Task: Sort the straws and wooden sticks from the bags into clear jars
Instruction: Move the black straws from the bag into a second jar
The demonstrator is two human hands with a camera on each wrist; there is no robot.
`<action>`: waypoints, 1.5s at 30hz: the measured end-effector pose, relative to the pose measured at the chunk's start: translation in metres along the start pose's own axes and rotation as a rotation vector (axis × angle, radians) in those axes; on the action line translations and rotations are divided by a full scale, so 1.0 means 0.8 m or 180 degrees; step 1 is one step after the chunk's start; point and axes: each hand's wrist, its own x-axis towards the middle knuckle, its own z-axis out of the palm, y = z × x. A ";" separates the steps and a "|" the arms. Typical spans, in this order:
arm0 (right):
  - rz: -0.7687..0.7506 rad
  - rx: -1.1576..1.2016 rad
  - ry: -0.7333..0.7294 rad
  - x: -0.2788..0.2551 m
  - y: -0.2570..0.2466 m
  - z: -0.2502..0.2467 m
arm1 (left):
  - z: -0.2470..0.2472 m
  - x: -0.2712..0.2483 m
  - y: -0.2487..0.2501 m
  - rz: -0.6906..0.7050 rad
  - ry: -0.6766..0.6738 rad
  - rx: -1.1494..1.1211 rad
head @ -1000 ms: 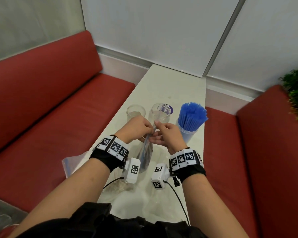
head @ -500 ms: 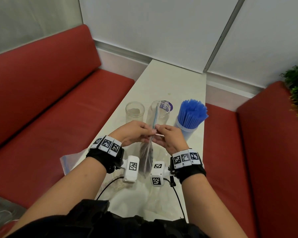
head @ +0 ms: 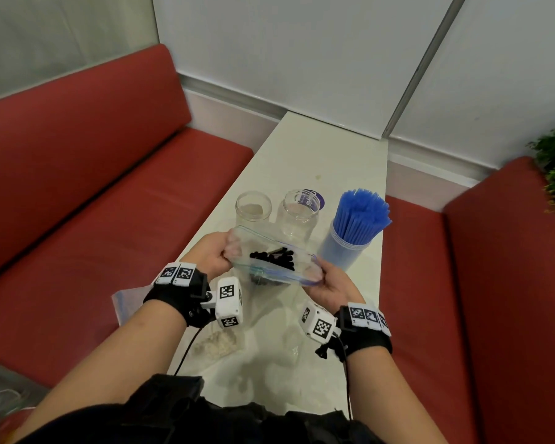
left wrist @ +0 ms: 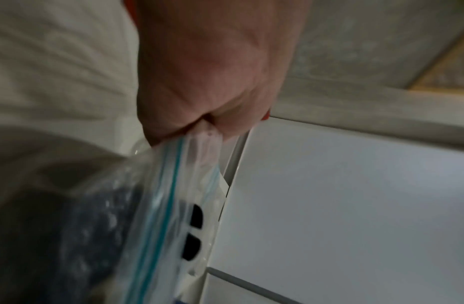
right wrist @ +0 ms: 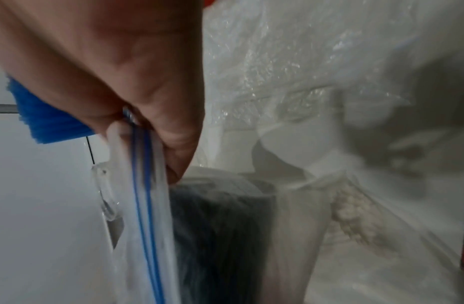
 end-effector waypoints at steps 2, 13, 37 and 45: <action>0.0051 -0.0253 -0.0160 -0.005 0.006 -0.002 | -0.008 0.004 0.004 0.0314 0.0089 0.0743; -0.0304 0.0758 0.0120 0.015 0.032 0.014 | -0.023 -0.002 -0.017 -0.1131 0.0196 0.3709; -0.3738 -0.6611 -0.0212 0.004 0.056 0.030 | -0.036 0.001 -0.022 0.0468 0.0697 0.3005; -0.2481 -0.7265 -0.0279 0.002 0.078 0.062 | -0.033 0.008 -0.022 0.0934 0.0752 0.3020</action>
